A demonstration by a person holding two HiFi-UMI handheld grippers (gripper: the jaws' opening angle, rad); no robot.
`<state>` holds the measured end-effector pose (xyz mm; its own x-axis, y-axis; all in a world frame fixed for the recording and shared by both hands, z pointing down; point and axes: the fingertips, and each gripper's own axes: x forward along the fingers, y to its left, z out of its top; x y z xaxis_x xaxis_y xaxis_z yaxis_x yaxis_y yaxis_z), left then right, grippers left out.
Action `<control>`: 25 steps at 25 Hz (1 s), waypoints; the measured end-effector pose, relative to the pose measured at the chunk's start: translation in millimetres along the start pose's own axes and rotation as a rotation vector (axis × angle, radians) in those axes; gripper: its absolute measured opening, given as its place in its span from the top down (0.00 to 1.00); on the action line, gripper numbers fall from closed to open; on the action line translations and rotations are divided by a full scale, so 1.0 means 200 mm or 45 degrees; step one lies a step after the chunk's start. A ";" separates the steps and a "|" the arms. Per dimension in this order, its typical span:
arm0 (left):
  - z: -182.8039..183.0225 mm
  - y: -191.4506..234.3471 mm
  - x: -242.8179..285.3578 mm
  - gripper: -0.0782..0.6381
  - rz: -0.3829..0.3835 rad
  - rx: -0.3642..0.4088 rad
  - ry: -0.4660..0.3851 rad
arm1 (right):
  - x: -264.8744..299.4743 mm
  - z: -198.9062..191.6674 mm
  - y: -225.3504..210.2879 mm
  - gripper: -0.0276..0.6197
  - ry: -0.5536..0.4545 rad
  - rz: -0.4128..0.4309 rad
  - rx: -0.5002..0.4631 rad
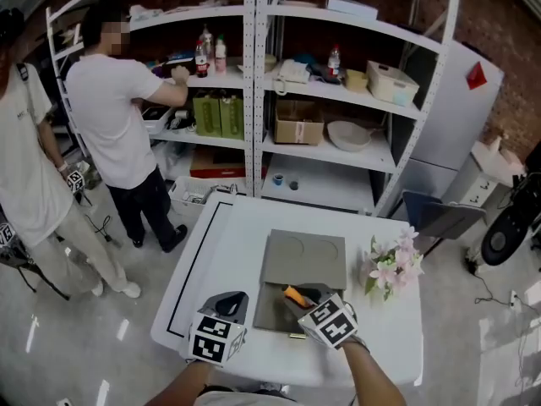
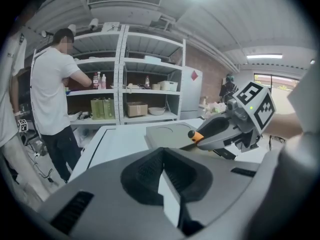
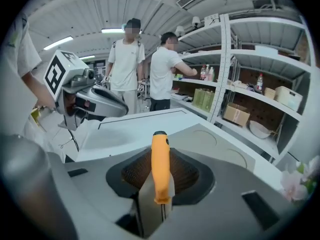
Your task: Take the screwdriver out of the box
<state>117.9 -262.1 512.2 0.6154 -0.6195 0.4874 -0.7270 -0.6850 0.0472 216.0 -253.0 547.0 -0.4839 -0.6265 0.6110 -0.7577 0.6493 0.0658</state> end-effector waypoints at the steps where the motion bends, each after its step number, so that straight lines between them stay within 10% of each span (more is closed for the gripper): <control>1: 0.01 -0.01 0.01 0.89 -0.016 0.007 -0.005 | -0.03 0.01 -0.01 0.78 -0.017 -0.029 0.030; 25: 0.12 -0.22 -0.07 0.89 -0.326 0.143 -0.087 | -0.77 0.14 -0.01 0.78 -0.395 -0.686 0.444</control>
<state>149.5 -232.6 482.8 0.7967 -0.4425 0.4117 -0.5090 -0.8585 0.0624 279.6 -171.1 430.7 -0.0661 -0.9489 0.3086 -0.9974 0.0720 0.0077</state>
